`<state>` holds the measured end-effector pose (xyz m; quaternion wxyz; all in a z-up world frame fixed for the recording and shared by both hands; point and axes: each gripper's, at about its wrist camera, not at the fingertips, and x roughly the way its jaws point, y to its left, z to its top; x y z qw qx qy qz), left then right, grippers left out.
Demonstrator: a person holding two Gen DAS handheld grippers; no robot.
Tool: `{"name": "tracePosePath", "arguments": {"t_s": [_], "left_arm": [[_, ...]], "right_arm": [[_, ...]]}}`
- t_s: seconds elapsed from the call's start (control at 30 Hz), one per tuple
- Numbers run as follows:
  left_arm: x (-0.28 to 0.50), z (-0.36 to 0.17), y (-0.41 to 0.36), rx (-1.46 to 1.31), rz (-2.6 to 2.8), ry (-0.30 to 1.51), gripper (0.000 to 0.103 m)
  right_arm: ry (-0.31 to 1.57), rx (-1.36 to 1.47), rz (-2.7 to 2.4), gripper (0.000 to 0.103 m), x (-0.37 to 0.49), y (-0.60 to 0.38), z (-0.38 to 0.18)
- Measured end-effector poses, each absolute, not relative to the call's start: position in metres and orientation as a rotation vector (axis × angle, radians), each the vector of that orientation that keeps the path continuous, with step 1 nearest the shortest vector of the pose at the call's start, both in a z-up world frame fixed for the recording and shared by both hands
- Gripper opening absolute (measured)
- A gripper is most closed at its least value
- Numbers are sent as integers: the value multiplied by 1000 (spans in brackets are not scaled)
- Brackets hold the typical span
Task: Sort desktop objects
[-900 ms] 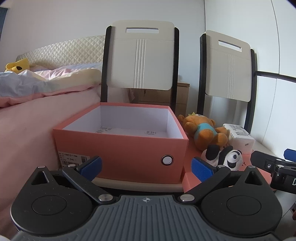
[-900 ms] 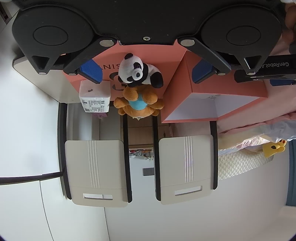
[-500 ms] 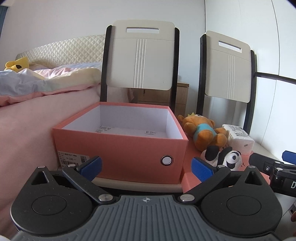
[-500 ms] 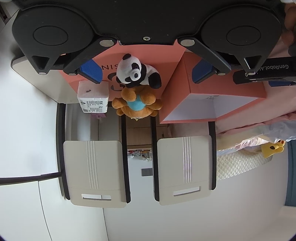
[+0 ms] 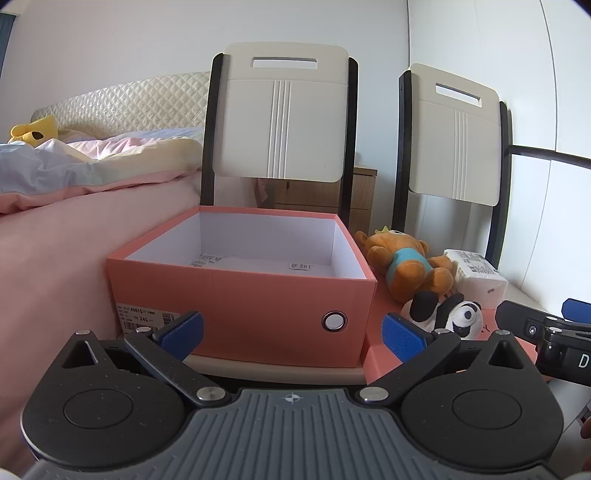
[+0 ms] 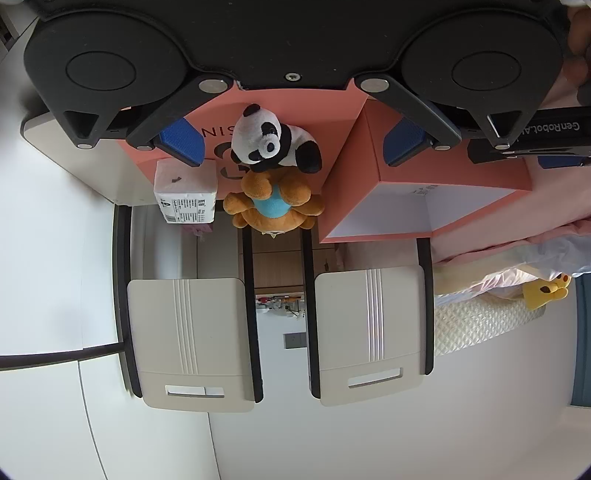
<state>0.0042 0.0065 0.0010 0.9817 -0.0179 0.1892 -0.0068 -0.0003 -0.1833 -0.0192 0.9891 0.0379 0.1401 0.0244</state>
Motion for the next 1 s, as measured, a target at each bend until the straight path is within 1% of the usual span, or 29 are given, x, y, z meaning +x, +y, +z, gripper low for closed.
{"name": "tracePosePath", "arguments": {"t_s": [0.37, 1.0], "left_arm": [[4, 2, 13, -74, -22, 377, 103], [5, 2, 8, -61, -22, 379, 103]], "right_arm": [[280, 79, 50, 103, 1, -182, -19], [265, 88, 40, 103, -2, -184, -19]]}}
